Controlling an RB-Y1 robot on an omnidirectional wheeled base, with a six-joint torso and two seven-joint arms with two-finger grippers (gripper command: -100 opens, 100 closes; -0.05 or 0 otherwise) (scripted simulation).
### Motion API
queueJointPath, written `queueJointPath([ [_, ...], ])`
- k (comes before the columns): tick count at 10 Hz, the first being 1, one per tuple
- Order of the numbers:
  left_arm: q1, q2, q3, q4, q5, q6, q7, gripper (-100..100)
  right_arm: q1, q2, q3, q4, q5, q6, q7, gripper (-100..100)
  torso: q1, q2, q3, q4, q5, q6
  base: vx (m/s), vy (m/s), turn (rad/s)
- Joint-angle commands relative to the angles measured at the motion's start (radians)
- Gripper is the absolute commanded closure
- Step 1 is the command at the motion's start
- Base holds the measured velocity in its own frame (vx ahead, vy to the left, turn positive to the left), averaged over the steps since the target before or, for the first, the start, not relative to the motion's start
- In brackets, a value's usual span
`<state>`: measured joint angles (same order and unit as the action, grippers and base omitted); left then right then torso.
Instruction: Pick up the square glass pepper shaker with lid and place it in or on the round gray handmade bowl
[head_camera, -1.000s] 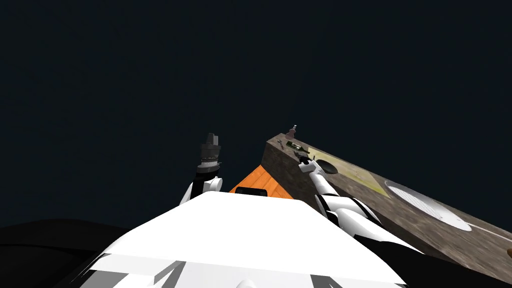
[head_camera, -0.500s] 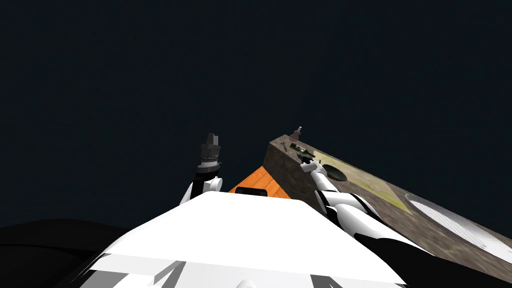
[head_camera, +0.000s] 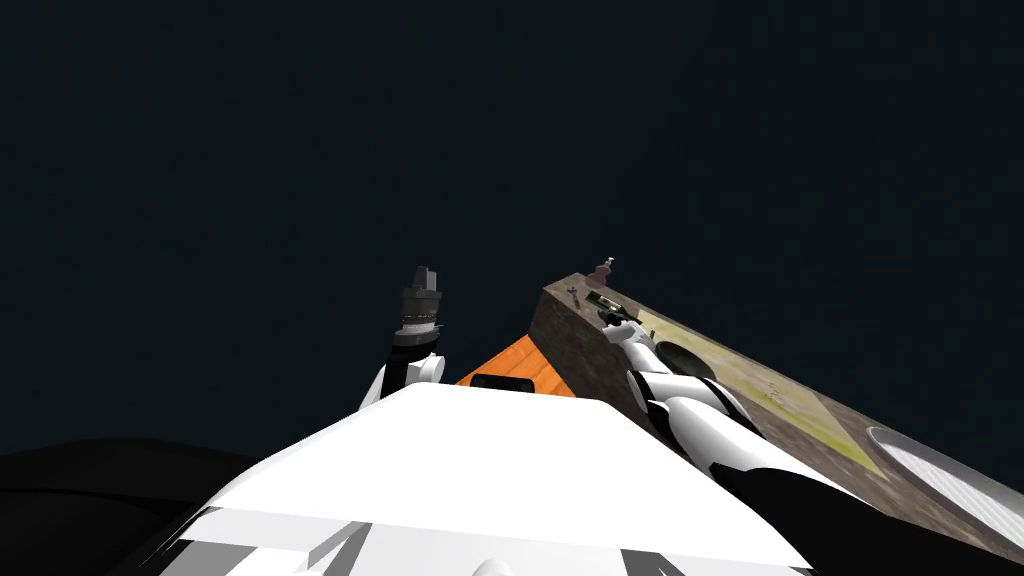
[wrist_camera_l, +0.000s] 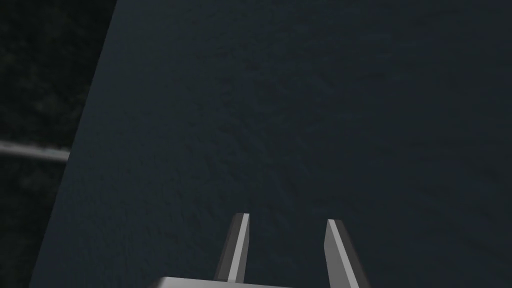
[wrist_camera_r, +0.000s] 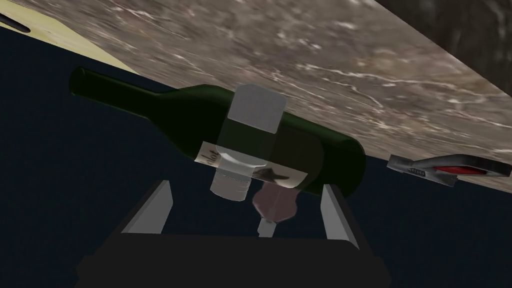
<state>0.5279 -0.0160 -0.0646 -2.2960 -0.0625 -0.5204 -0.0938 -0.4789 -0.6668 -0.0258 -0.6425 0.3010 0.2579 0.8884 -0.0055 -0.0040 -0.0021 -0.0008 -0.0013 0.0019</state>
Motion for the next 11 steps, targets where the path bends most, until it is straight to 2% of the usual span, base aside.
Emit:
queueJointPath([
  [1,0.0,0.0,0.0,0.0,0.0,0.0,0.0,0,-0.019,-0.004,-0.004,0.041,0.002,0.023,0.016,-100,0.0,0.0,0.0,0.0,0.0,0.0,0.07,-0.077,0.191],
  [2,0.0,0.0,0.0,0.0,0.0,0.0,0.0,0,-0.013,-0.005,-0.001,0.03,-0.001,0.009,0.009,-100,-0.002,-0.001,-0.001,0.0,0.0,0.0,0.035,-0.046,0.052],
  [3,0.0,0.0,0.0,0.0,0.0,0.0,0.0,0,-0.014,-0.005,-0.001,0.033,-0.001,0.011,0.011,0,0.0,0.001,0.0,0.0,0.0,0.001,0.006,-0.008,-0.007],
  [4,0.0,0.0,0.0,0.0,0.0,0.0,0.0,0,-0.014,-0.005,-0.001,0.033,-0.001,0.011,0.011,-100,0.002,0.002,0.001,0.0,0.0,0.0,0.0,0.0,0.0],
  [5,0.0,0.0,0.0,0.0,0.0,0.0,0.0,0,-0.014,-0.005,-0.001,0.033,-0.001,0.011,0.011,100,0.003,0.003,0.002,0.001,0.001,0.0,0.0,0.0,0.0],
  [9,0.0,0.0,0.0,0.0,0.0,0.0,0.0,0,-0.014,-0.005,-0.001,0.033,-0.001,0.011,0.011,100,0.003,0.004,0.002,0.001,0.001,0.0,0.0,0.0,0.0],
  [10,0.0,0.0,0.0,0.0,0.0,0.0,0.0,0,-0.014,-0.005,-0.001,0.033,-0.001,0.011,0.011,0,0.003,0.004,0.002,0.001,0.001,0.0,0.0,0.0,0.0],
  [11,0.0,0.0,0.0,0.0,0.0,0.0,0.0,0,0.007,-0.028,0.009,0.017,0.019,0.028,-0.025,-100,0.003,0.004,0.002,0.001,0.001,0.0,-0.051,0.071,0.119],
])
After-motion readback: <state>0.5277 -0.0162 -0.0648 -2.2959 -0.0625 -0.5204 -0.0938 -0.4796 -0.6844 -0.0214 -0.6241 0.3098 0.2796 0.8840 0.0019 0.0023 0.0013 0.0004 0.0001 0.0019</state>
